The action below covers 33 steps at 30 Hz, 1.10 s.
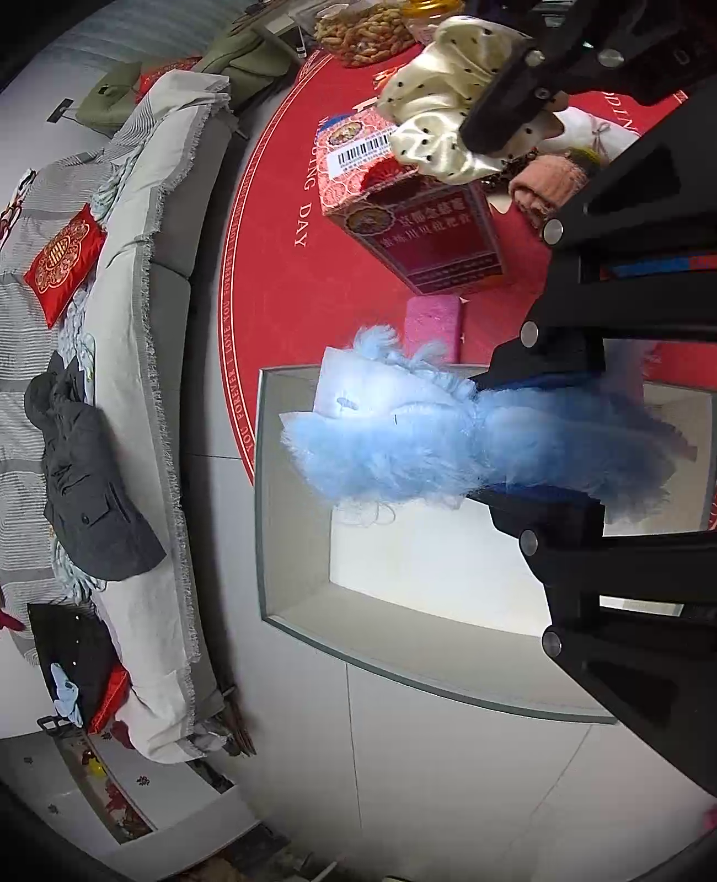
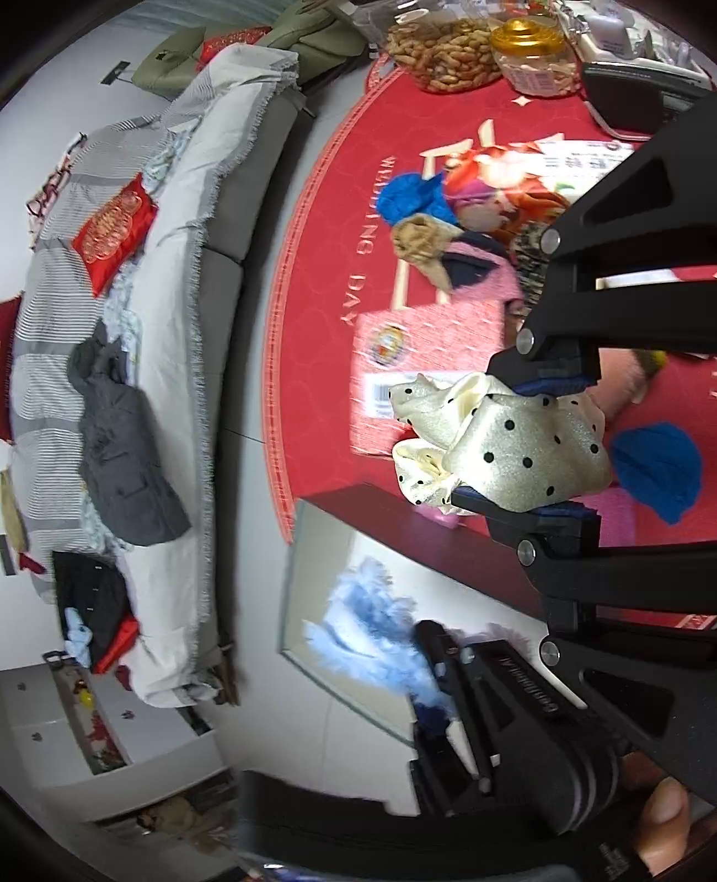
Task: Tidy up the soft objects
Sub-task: 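Lift both held items and carry them over to the open white box, then lower both items into the white box and open both tools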
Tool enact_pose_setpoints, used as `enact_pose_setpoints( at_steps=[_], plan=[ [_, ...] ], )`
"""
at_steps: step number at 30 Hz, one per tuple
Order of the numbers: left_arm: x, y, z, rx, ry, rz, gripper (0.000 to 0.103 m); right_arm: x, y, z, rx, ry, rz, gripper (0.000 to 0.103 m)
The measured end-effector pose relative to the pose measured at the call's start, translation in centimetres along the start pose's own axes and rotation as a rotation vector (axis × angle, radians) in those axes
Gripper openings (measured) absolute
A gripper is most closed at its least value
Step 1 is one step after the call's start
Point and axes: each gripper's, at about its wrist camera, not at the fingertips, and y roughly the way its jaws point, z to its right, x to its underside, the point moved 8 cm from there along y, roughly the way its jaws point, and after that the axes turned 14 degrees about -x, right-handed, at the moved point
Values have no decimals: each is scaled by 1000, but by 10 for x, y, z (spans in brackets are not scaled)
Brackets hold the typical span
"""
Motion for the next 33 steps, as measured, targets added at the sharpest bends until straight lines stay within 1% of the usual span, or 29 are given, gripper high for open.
enact_pose_setpoints(
  at_steps=[12,16,22,26,30,33],
  plan=[
    [26,11,-21,-4,-25,-48,29,36,9,-27,-24,-50,-72,31],
    [33,14,-33,-14,-41,-60,29,37,15,-38,-39,-72,-90,31],
    [44,20,-55,-34,-70,-81,29,35,23,-61,-75,-131,-91,31],
    [46,27,-70,-48,-102,-98,29,30,28,-81,-128,-178,-68,31],
    [45,33,-83,-59,-124,-104,29,25,39,-92,-138,-219,-63,31],
    [43,36,-87,-73,-126,-98,29,23,49,-95,-117,-236,-81,31]
  ],
)
